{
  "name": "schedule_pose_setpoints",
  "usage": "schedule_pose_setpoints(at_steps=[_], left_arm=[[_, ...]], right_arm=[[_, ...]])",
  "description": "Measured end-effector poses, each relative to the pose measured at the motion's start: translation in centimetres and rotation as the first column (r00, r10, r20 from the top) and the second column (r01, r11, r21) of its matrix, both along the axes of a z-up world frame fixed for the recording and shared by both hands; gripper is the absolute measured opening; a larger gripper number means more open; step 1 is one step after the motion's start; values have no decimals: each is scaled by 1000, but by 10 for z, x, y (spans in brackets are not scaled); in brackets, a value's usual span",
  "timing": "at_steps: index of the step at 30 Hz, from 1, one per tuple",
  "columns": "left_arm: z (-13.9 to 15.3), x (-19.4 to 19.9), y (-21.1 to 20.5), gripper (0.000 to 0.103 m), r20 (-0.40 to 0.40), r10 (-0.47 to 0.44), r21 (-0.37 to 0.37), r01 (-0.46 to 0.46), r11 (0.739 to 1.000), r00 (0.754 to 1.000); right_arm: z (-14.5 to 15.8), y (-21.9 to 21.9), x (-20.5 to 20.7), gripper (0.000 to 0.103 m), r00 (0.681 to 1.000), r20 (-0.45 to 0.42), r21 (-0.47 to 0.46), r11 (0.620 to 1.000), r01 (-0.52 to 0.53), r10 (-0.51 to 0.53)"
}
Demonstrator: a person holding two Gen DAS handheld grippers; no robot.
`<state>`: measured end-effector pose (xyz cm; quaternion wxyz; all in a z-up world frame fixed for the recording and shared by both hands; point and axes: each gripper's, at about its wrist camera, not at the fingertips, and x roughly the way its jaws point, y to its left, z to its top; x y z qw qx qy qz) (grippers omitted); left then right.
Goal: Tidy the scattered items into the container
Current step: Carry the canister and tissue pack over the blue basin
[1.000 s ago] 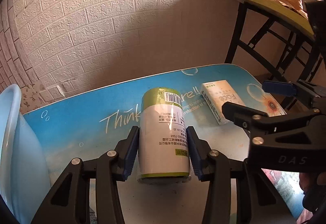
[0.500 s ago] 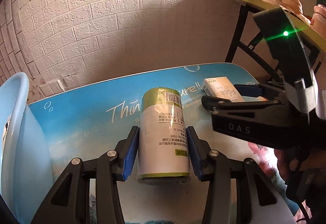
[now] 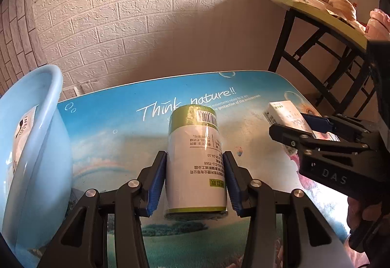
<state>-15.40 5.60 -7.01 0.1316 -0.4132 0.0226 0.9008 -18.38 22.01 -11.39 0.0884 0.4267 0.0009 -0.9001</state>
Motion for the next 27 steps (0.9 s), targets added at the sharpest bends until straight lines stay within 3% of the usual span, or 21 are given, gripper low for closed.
schedule_pose_setpoints(at_steps=[14, 27], left_arm=[[3, 86, -19, 44, -6, 20, -1, -20, 1000, 1000], [32, 113, -34, 44, -79, 46, 22, -44, 999, 996]], right_arm=[[-3, -19, 108, 49, 999, 8, -37, 998, -49, 49], [27, -36, 141, 49, 997, -46, -15, 998, -67, 66]])
